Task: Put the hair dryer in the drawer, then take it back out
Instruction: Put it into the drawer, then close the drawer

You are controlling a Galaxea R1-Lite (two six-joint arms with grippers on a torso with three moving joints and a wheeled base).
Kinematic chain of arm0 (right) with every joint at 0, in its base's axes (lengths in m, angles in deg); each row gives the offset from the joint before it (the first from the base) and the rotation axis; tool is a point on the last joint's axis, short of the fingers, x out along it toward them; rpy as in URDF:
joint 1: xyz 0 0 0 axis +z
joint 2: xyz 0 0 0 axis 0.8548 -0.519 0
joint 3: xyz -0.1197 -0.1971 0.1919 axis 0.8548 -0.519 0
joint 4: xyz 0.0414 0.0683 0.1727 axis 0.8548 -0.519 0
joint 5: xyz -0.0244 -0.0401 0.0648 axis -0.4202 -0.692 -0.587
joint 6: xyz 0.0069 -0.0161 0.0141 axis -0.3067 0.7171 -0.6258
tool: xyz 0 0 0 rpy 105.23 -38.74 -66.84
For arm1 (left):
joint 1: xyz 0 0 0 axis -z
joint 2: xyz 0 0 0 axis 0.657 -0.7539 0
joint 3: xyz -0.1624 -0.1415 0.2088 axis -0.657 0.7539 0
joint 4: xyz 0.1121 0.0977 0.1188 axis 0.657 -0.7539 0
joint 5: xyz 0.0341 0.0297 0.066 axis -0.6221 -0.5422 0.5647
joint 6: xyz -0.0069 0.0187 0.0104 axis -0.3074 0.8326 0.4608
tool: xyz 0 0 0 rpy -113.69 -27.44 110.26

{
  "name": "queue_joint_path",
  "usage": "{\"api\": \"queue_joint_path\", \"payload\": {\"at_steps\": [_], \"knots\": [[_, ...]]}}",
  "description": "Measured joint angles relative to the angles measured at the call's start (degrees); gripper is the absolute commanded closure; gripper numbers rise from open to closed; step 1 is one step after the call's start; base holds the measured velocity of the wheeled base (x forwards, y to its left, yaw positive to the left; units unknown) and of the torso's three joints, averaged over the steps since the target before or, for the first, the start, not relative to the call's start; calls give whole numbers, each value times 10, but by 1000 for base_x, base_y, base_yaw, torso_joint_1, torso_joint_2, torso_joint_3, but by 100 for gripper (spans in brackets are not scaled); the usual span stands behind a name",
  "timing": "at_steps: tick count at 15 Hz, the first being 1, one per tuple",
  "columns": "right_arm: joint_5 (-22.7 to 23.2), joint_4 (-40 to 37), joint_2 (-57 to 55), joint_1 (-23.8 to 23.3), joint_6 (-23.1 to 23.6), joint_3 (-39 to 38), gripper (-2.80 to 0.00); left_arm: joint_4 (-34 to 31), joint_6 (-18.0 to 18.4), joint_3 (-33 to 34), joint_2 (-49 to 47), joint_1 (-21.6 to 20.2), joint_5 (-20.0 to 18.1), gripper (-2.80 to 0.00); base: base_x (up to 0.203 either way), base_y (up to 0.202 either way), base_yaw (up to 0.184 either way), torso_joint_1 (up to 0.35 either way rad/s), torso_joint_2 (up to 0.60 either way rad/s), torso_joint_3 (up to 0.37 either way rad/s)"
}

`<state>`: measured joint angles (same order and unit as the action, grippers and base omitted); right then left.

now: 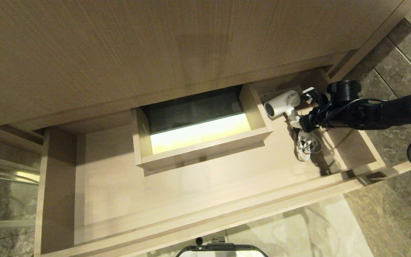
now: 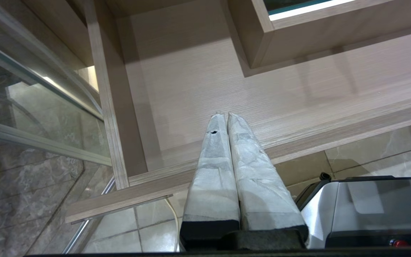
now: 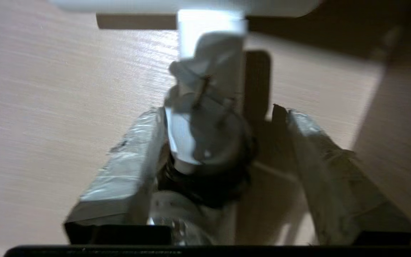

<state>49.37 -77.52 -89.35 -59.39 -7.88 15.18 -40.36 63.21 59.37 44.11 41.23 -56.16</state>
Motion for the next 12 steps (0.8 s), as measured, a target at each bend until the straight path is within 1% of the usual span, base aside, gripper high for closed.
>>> {"api": "queue_joint_path", "payload": {"at_steps": [2,3,6,9,11,12], "knots": [[0,-3,36,-3,-2,-20,-280,0,0,0,0,0,0,0,0,0,0,0,0,0],[0,-4,59,-6,-4,-35,0,0,0,0,0,0,0,0,0,0,0,0,0,0],[1,-12,160,-24,-5,-115,0,0,0,0,0,0,0,0,0,0,0,0,0,0],[0,-52,287,-37,-2,-212,0,0,0,0,0,0,0,0,0,0,0,0,0,0],[-1,-82,375,-41,-1,-291,0,0,0,0,0,0,0,0,0,0,0,0,0,0],[-2,-93,427,-44,-1,-345,0,0,0,0,0,0,0,0,0,0,0,0,0,0]]}}
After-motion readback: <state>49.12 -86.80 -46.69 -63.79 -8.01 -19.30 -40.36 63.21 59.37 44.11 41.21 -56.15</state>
